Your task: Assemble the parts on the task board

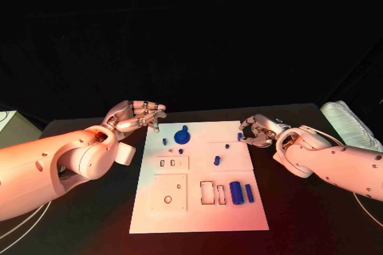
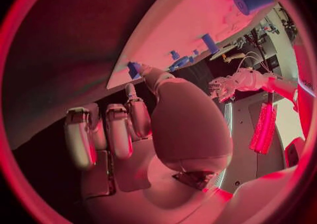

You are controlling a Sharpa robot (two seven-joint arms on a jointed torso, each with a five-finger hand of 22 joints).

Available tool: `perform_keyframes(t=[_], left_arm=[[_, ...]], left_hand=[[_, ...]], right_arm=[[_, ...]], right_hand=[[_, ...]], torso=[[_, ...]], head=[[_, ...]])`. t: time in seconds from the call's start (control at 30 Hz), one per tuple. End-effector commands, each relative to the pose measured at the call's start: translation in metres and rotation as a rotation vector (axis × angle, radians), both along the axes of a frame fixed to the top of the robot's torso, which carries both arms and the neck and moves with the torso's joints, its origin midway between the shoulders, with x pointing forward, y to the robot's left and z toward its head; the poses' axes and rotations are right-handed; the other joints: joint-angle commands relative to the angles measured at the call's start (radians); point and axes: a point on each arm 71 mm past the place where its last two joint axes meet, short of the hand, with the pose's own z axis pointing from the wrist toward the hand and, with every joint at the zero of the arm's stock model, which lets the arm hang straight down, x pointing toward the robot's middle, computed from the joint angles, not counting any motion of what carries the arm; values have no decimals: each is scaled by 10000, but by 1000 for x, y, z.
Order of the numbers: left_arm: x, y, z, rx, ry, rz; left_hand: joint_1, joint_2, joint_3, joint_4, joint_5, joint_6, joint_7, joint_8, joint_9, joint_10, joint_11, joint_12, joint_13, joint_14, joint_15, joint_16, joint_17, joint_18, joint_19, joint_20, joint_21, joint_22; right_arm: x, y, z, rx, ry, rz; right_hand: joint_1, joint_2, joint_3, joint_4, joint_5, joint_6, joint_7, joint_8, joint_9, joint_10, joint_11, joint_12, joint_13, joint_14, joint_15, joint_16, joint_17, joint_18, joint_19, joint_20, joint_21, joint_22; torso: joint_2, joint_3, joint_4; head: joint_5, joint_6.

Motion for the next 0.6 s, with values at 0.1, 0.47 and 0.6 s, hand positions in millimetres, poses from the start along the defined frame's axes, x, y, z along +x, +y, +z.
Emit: perform_keyframes(t=[0.1,0.47,0.6], left_arm=[[-1,-2,1,-64,-107,-192],[-1,-1,1,-49,-87,-176],[-1,-1,1,-44,-78,-172]], left_hand=[[-51,-34,48,5,-58,12,-10,64,11,-67,-1,-9,7,14,-33,50,-2,145,-63,16,47,16],[-54,-24,54,8,-57,13,-9,65,14,-78,1,-11,8,19,-31,56,0,144,-62,16,54,20],[-54,-24,54,8,-57,13,-9,65,14,-78,1,-11,8,19,-31,56,0,144,-62,16,54,20]], right_arm=[[1,2,-5,-30,315,115],[2,5,-9,-73,539,205],[2,4,-10,-108,585,171]], right_hand=[[-10,127,137,-7,-127,109,-25,4,-12,48,12,45,894,1027,74,64,2635,-144,1047,74,22,2629],[-69,170,324,-36,-204,255,-76,58,-6,116,-26,112,948,1027,43,64,2635,-144,1047,58,22,2629],[-71,168,346,-47,-215,274,-84,65,-5,126,-34,121,956,1027,36,64,2635,-144,1047,53,22,2629]], torso=[[0,7,2],[-14,-7,-4],[-17,1,-10]], head=[[23,-32],[22,-72],[29,-84]])
